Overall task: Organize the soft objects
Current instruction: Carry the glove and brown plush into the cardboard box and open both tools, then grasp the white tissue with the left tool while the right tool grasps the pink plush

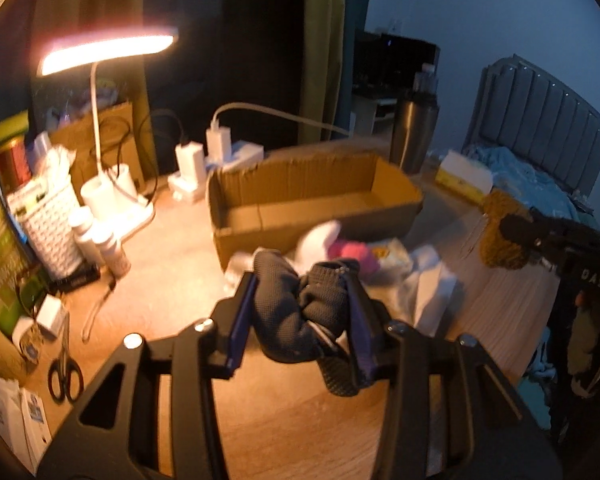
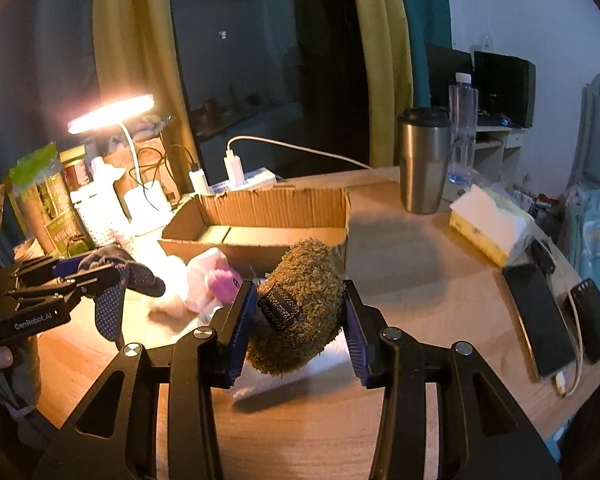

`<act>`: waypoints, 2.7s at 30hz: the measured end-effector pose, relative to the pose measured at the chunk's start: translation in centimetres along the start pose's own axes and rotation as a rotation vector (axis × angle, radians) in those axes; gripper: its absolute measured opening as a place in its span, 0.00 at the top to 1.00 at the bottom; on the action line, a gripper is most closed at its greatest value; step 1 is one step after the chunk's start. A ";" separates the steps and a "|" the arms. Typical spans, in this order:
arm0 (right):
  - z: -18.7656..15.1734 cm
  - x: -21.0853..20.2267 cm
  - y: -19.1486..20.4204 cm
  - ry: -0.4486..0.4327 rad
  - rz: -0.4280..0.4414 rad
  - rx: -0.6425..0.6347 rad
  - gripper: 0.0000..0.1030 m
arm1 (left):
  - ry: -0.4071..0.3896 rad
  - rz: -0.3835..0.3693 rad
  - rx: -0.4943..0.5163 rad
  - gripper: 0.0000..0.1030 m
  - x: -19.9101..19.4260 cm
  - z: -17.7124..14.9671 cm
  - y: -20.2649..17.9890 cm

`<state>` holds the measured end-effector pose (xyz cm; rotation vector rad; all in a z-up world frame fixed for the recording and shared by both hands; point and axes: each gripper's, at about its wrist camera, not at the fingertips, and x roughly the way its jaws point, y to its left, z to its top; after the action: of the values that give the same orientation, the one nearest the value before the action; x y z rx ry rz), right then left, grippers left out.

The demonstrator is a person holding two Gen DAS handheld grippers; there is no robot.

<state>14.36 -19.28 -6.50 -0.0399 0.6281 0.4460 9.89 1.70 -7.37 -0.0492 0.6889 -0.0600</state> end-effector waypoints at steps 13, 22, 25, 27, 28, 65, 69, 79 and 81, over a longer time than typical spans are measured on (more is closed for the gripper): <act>4.0 1.7 -0.8 -0.045 0.007 -0.049 0.57 | -0.139 -0.030 0.022 0.57 0.3 6.2 -1.3; 6.5 4.4 -2.1 -0.066 0.065 -0.082 0.57 | -0.193 -0.001 -0.030 0.57 3.0 8.5 -2.0; 7.2 5.7 -2.6 -0.063 0.090 -0.089 0.57 | -0.190 0.007 -0.038 0.57 4.1 8.8 -2.6; 7.6 6.6 -3.0 -0.058 0.106 -0.092 0.57 | -0.186 0.011 -0.046 0.57 4.9 9.1 -2.9; 7.7 7.0 -3.2 -0.055 0.114 -0.092 0.57 | -0.184 0.013 -0.049 0.57 5.2 9.2 -3.0; 7.8 11.7 -4.9 0.046 0.171 -0.035 0.37 | -0.050 0.007 -0.089 0.26 12.4 9.5 -3.3; 7.7 10.2 -4.0 0.037 0.162 -0.046 0.37 | -0.078 0.011 -0.097 0.26 10.6 9.3 -2.8; 7.2 7.7 -0.4 0.026 0.151 -0.092 0.37 | -0.112 0.020 -0.112 0.26 6.7 7.4 -1.1; 7.0 7.4 0.2 0.027 0.147 -0.100 0.37 | -0.116 0.023 -0.118 0.26 6.1 6.9 -0.6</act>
<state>23.49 -15.07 -5.08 -0.0951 0.6377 0.6199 19.00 0.85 -5.85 -0.1571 0.5762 0.0058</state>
